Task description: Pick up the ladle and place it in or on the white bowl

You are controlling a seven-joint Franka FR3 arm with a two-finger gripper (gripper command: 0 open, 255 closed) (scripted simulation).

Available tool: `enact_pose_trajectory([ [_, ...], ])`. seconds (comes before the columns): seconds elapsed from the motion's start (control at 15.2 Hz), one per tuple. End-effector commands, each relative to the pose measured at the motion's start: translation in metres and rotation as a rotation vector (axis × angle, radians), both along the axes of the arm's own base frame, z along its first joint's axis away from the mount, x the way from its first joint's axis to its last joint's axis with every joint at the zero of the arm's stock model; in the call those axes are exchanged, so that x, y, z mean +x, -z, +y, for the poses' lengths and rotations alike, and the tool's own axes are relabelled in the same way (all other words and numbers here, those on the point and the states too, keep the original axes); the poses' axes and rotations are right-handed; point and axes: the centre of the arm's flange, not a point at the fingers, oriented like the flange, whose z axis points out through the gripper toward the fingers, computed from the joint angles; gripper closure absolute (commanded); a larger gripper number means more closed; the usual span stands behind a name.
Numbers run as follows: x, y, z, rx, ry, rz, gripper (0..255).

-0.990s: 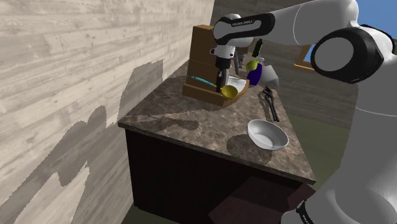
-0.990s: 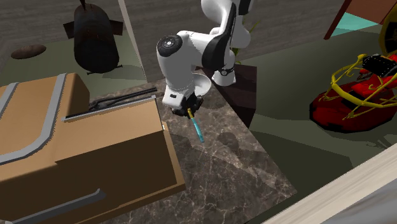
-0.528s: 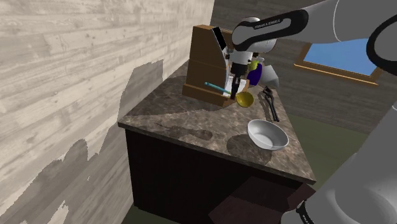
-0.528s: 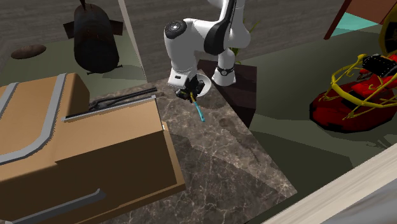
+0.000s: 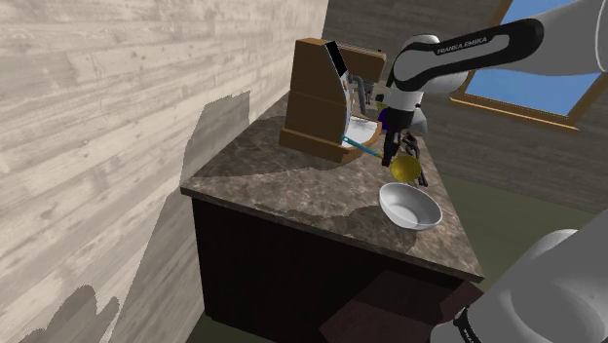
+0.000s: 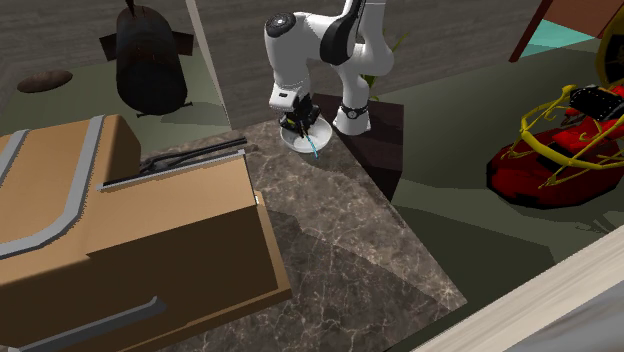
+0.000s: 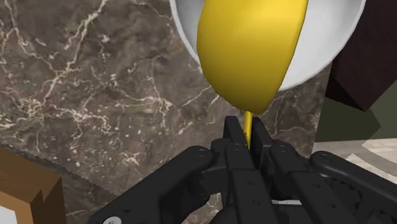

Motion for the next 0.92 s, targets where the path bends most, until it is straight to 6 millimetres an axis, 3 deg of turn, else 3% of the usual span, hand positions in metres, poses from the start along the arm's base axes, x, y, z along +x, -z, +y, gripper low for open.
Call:
enact_pose_trajectory([
  [0.0,-0.026,-0.003,-0.009,0.001,-0.001,0.0,255],
  [0.53,-0.133,-0.005,-0.034,0.001,-0.001,0.0,255],
  [0.86,-0.133,0.021,-0.034,0.001,-0.001,0.0,255],
])
